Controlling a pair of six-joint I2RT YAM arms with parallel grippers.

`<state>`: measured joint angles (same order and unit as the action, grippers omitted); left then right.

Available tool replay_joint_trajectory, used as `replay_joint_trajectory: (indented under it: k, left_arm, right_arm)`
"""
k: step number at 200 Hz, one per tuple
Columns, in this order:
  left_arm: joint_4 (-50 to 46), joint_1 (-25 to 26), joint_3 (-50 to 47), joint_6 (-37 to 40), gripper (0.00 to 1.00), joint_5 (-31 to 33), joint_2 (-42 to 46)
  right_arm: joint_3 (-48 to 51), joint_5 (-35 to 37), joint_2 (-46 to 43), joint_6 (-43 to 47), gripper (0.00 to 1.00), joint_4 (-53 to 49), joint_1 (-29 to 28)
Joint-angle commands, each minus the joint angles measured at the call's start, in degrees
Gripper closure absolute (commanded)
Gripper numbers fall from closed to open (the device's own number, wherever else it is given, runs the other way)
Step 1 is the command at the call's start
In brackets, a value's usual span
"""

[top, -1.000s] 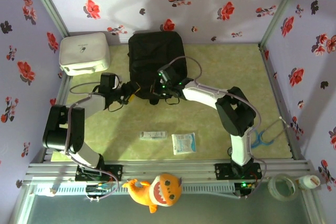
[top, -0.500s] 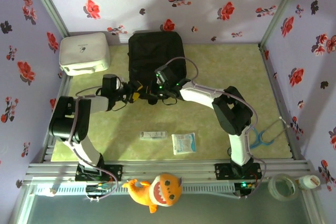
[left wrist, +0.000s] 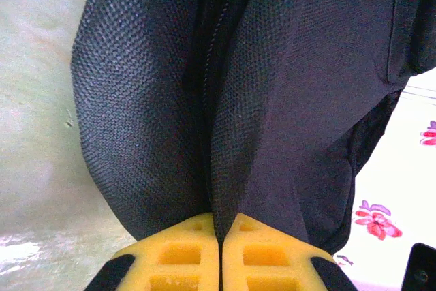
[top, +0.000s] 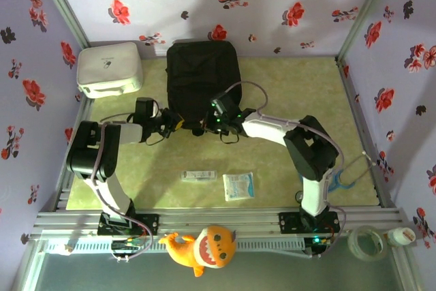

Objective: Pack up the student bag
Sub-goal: Zip the student bag at the top-center of the table.

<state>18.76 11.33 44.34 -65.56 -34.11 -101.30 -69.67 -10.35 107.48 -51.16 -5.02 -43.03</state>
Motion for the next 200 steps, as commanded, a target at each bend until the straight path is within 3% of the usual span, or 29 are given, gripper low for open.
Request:
replay_joint_trajectory:
  k: [1,61,106,165,200]
  left_arm:
    - [-3.2,-1.2,1.29,4.42,1.0,3.35,-1.36]
    - [-4.28,-1.51,2.04,5.73,1.0,2.99,-0.86]
    - [-5.93,-1.16,4.47,7.86,1.0,0.79,-1.64]
    - [-7.19,-0.08,9.73,10.09,1.0,0.09,-5.44]
    - [-9.8,0.0,17.95,11.87,1.0,-0.17,-10.01]
  right_arm:
    - [3.36,6.88,-5.61,-1.31,1.0,-3.67,1.92]
    - [6.3,16.18,-10.52,-2.36,1.0,-11.39,4.84]
    - [7.59,18.61,-12.35,-2.27,1.0,-12.82,5.71]
    - [14.97,10.13,-16.88,-0.37,1.0,-9.42,1.83]
    - [13.42,1.72,-13.79,-0.53,1.0,-4.48,-2.25]
